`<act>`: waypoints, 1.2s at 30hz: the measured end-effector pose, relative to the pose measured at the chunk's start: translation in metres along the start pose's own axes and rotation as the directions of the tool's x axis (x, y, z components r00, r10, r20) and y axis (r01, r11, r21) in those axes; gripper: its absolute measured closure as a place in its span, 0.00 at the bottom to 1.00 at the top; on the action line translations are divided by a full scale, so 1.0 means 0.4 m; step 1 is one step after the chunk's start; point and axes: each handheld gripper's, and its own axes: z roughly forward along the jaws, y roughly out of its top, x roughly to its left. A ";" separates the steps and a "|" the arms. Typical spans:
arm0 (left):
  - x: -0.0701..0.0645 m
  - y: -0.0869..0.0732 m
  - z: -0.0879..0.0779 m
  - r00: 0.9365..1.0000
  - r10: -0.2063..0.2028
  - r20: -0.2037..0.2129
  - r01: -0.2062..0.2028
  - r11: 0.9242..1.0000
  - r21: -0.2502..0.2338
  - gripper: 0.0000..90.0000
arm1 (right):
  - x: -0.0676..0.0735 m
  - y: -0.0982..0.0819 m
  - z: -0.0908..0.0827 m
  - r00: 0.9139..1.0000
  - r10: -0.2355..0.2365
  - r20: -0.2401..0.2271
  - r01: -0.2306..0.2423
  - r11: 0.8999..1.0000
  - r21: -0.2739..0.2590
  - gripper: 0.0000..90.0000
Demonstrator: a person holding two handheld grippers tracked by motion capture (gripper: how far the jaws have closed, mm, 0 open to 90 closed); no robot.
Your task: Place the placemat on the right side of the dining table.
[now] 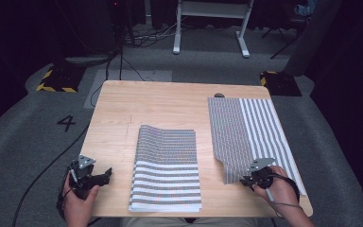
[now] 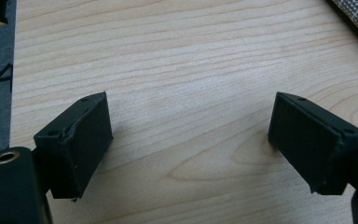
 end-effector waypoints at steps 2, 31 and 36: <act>0.000 0.000 0.000 1.000 0.000 -0.001 0.000 1.000 -0.001 0.15 | -0.002 -0.001 -0.001 1.000 -0.006 0.005 0.006 1.000 0.001 0.92; 0.001 0.000 -0.001 1.000 -0.007 0.001 0.007 1.000 -0.003 0.16 | 0.153 0.173 -0.112 0.990 -0.040 -0.133 -0.018 0.910 -0.414 0.37; 0.002 0.000 -0.001 1.000 -0.008 0.002 0.008 1.000 -0.003 0.16 | 0.187 0.215 -0.090 0.986 -0.051 -0.161 -0.022 0.906 -0.422 0.37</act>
